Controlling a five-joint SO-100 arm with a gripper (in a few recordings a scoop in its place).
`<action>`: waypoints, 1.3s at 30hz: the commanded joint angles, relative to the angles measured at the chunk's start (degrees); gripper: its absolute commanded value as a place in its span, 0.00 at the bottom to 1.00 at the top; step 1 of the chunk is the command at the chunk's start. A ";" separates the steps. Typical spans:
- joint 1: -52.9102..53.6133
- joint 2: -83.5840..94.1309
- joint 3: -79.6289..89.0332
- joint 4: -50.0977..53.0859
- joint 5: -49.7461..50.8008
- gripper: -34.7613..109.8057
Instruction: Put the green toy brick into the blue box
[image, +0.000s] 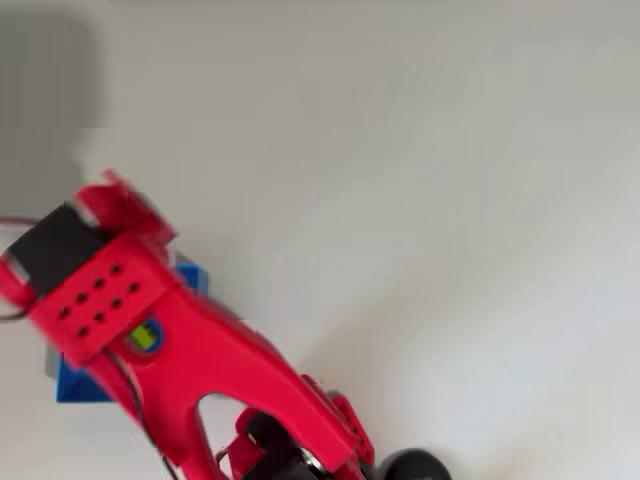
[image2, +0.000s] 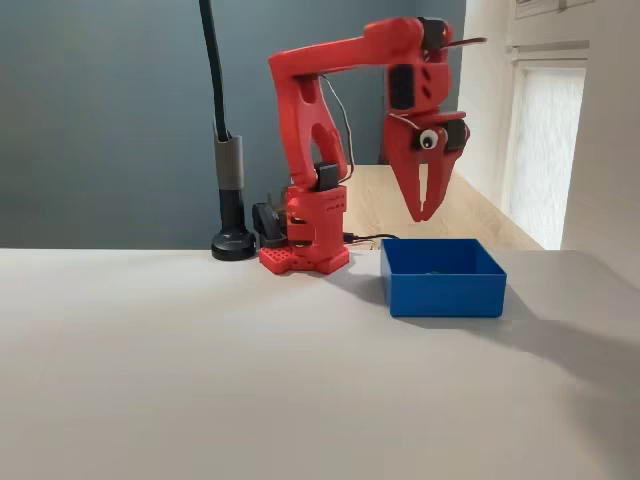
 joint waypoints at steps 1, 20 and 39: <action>10.37 3.78 -2.90 -0.79 0.70 0.24; 32.26 44.74 37.09 -22.59 -2.64 0.24; 36.39 77.78 77.26 -30.50 -6.06 0.24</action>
